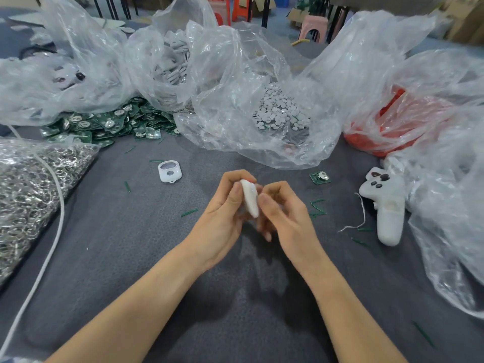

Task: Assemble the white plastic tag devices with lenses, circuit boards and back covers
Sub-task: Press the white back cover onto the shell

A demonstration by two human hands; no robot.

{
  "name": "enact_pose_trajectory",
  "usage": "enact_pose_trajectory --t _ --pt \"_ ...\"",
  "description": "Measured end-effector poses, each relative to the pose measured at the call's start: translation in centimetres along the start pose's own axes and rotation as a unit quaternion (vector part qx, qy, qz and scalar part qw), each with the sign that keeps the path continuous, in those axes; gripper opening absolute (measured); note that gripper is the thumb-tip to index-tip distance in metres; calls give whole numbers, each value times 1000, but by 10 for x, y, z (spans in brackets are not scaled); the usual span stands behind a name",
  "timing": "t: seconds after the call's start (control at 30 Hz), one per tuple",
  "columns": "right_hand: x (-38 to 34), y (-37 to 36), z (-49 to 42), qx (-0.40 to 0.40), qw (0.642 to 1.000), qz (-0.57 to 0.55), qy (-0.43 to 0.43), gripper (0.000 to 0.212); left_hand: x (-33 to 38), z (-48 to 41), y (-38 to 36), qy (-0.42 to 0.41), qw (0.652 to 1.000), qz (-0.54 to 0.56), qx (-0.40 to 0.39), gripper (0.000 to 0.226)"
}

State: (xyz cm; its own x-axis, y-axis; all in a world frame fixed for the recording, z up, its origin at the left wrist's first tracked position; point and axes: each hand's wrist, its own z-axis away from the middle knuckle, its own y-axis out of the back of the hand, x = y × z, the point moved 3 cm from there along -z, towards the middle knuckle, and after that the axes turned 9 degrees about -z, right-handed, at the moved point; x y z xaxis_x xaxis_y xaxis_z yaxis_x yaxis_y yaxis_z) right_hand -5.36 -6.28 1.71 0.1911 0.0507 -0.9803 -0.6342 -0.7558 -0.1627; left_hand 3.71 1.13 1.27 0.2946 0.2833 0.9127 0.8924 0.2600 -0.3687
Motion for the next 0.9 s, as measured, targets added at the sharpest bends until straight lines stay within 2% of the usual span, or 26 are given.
enact_pose_trajectory --t 0.1,0.17,0.2,0.27,0.33,0.4,0.53,0.63,0.77,0.9 --pt "6 -6 0 -59 995 -61 -57 26 2 -1 5 45 999 25 -15 22" --pt "4 -9 1 -78 989 -108 -59 25 1 -2 8 76 996 48 -25 20" --pt "2 -8 1 -66 989 -118 -53 27 1 -2 8 87 994 64 -34 20" --pt "0 -5 0 -17 991 -125 -45 30 0 -3 6 102 989 88 -53 37" --pt "0 -2 -1 29 993 -108 -36 33 -2 -4 5 109 991 62 -55 49" --pt "0 0 -1 50 996 -72 -26 26 -5 -5 5 100 994 24 -24 43" --pt "4 0 0 39 999 -22 -24 7 -8 -6 6 102 995 12 8 40" --pt "6 2 -1 32 998 -36 -33 7 -6 -5 4 101 995 -2 -8 43" --pt "8 1 -1 31 997 -59 -36 22 -6 -5 4 102 995 4 -2 44" --pt "7 1 -2 34 998 -46 -19 13 -5 -4 6 100 995 -22 -8 45"
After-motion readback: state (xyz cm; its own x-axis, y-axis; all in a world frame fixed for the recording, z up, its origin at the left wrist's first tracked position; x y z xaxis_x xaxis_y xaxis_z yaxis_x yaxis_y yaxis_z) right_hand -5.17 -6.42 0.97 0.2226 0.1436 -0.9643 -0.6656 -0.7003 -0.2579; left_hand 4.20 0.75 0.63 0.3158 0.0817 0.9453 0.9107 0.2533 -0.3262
